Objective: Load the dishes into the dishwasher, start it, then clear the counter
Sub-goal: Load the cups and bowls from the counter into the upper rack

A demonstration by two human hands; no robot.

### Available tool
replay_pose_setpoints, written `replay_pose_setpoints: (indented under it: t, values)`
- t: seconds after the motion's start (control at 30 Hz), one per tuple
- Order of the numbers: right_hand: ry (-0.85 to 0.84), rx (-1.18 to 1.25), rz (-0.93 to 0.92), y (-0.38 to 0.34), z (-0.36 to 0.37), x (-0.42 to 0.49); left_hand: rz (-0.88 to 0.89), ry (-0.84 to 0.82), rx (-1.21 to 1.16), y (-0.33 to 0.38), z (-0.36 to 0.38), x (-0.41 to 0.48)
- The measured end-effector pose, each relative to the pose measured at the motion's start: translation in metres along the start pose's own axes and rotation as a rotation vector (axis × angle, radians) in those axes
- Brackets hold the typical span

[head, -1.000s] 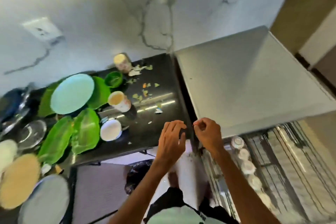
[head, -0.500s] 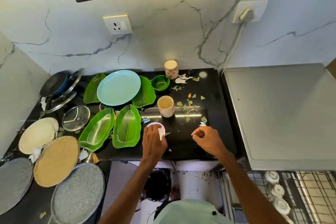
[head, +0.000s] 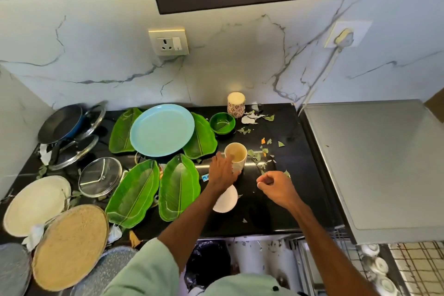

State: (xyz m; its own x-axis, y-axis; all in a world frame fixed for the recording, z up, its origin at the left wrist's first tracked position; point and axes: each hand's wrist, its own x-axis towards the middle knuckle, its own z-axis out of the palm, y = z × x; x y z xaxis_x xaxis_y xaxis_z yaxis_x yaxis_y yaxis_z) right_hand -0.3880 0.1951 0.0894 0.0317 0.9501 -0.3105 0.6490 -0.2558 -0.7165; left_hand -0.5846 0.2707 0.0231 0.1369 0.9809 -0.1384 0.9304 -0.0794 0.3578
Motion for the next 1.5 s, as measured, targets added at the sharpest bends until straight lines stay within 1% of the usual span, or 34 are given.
replay_pose_setpoints:
  t: [0.1,0.17,0.27,0.37,0.47,0.6,0.67,0.77,0.9,1.0,1.13,1.27,1.4,1.5]
  values:
    - [0.018,0.004,0.02,-0.004,-0.004,0.011,0.073,0.005,-0.102,-0.009,0.005,0.006]
    - [0.019,0.01,0.044,-0.008,-0.008,0.022,0.107,0.035,-0.217,-0.015,0.006,0.006]
    - [0.038,0.018,0.044,-0.02,-0.013,0.048,-0.009,0.09,-0.456,-0.019,0.002,0.0]
    - [0.118,0.029,0.038,-0.034,-0.012,0.086,-0.152,0.162,-0.714,-0.024,-0.013,-0.013]
    - [0.175,0.023,0.018,-0.056,-0.01,0.126,-0.279,0.165,-0.957,-0.037,-0.035,-0.032]
    - [0.112,-0.094,-0.049,-0.084,-0.007,0.178,-0.282,0.156,-1.33,-0.052,-0.063,-0.059]
    - [0.065,-0.181,-0.082,-0.094,-0.004,0.203,-0.331,0.167,-1.521,-0.054,-0.074,-0.071]
    - [0.046,-0.286,-0.169,-0.104,0.002,0.233,-0.42,0.179,-1.71,-0.052,-0.091,-0.083]
    - [0.045,-0.435,-0.248,-0.121,0.007,0.257,-0.437,0.183,-1.73,-0.042,-0.109,-0.092]
    - [0.019,-0.538,-0.304,-0.125,0.003,0.282,-0.501,0.222,-1.746,-0.035,-0.111,-0.098]
    - [-0.049,-0.581,-0.26,-0.127,-0.002,0.319,-0.56,0.265,-1.794,-0.029,-0.1,-0.105]
    - [-0.135,-0.622,-0.241,-0.119,-0.002,0.338,-0.603,0.269,-1.871,-0.016,-0.09,-0.113]
    - [-0.018,-0.7,-0.278,-0.116,0.008,0.337,-0.601,0.29,-1.88,-0.006,-0.083,-0.112]
    - [0.03,-0.698,-0.282,-0.114,0.005,0.336,-0.577,0.307,-1.893,0.004,-0.084,-0.107]
